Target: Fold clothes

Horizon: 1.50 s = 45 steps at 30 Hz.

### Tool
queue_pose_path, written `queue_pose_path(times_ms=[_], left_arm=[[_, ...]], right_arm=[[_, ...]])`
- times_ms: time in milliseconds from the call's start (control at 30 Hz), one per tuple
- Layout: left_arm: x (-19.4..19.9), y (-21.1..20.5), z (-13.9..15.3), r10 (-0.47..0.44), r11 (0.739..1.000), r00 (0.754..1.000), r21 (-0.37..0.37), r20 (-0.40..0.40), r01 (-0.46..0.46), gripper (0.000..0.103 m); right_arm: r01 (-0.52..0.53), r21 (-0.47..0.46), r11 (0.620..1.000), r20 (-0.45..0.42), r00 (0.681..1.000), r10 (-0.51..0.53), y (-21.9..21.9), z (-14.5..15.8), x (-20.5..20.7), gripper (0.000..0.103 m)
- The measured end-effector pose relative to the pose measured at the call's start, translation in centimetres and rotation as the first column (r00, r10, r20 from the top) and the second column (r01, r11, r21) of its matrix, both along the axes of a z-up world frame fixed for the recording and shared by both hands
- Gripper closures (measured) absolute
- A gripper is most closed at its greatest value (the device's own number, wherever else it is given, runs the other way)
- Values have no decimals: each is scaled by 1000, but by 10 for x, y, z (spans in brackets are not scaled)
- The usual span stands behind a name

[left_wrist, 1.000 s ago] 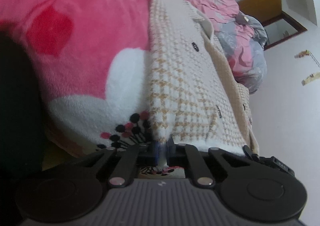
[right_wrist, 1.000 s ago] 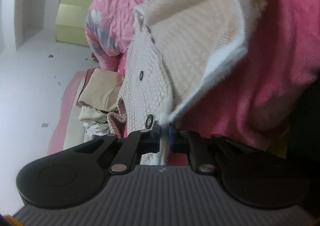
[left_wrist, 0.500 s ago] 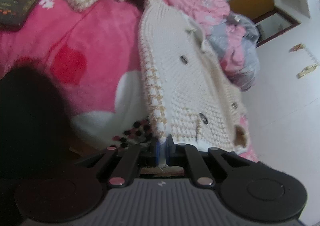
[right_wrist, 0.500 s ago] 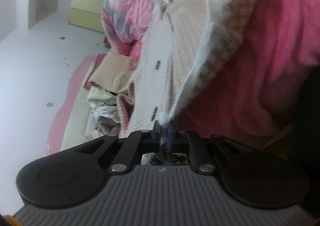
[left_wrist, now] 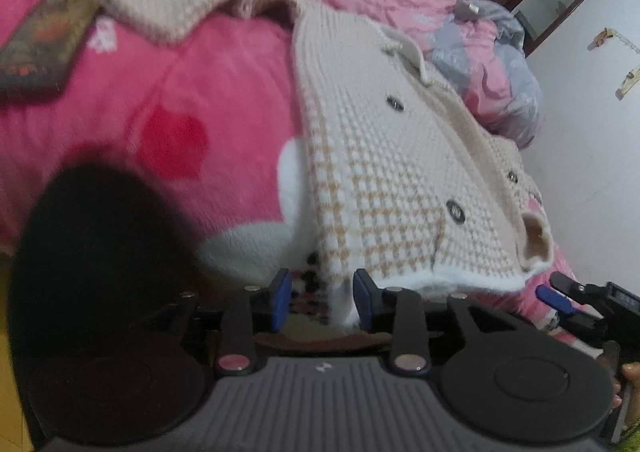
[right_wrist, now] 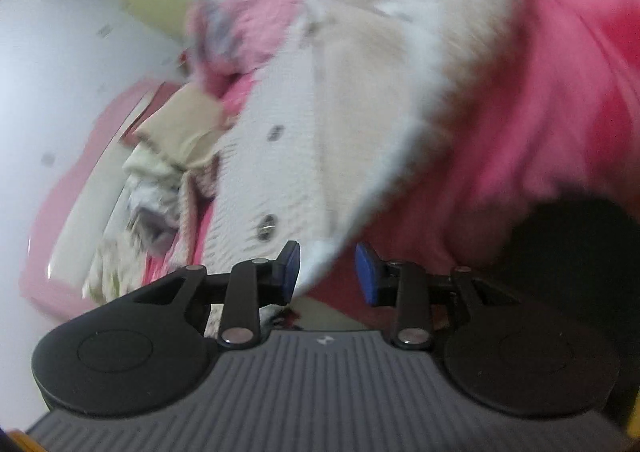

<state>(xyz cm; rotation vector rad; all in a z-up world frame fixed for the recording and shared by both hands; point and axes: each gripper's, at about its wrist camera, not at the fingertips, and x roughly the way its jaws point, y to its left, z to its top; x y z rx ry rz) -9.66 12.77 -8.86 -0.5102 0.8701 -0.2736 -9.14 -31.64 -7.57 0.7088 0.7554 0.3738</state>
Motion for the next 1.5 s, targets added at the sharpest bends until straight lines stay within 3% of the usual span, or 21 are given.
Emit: queue_pose_path(times_ms=[133,200,267,333,567,867,1033,1167,1300,1433,1500], left_arm=[[7,-1,4,20,1000,1000,-4,12,-20,68],[9,-5,3,31,1000,999,1,9,-31,68],[10,-9,3,38,999,999,-1,7,-38,68],[9,-11,3,44,999,999,-5,10,-44,68],[10,-11,12,47,998,998,30,33,-48,68],[15,-9,24,46,995,997,84,62,-51,68],[68,-21,46,-37,993,991,116,125,22,68],[134,-36,58,-55,993,983,108,173,36,68],[207,-42,54,9,997,978,73,208,-24,68],[269,-43,35,78,996,974,35,214,-88,68],[286,-37,25,134,991,965,-3,224,-136,68]], right_arm=[[-81,-197,977,92,991,100,27,23,14,71],[-100,-254,962,56,991,118,34,14,36,71],[-138,-246,960,-12,990,139,30,-2,53,77],[-194,-196,961,-62,981,185,29,-15,67,99],[-177,-199,964,50,980,191,22,4,58,100],[-133,-229,964,45,988,147,17,-9,55,93],[-71,-289,955,148,982,118,11,31,61,91],[-92,-416,905,215,957,196,35,70,98,91],[-145,-568,810,233,916,328,77,95,161,91],[-227,-639,735,206,870,448,122,96,241,90],[-276,-638,719,150,871,467,142,77,280,90]])
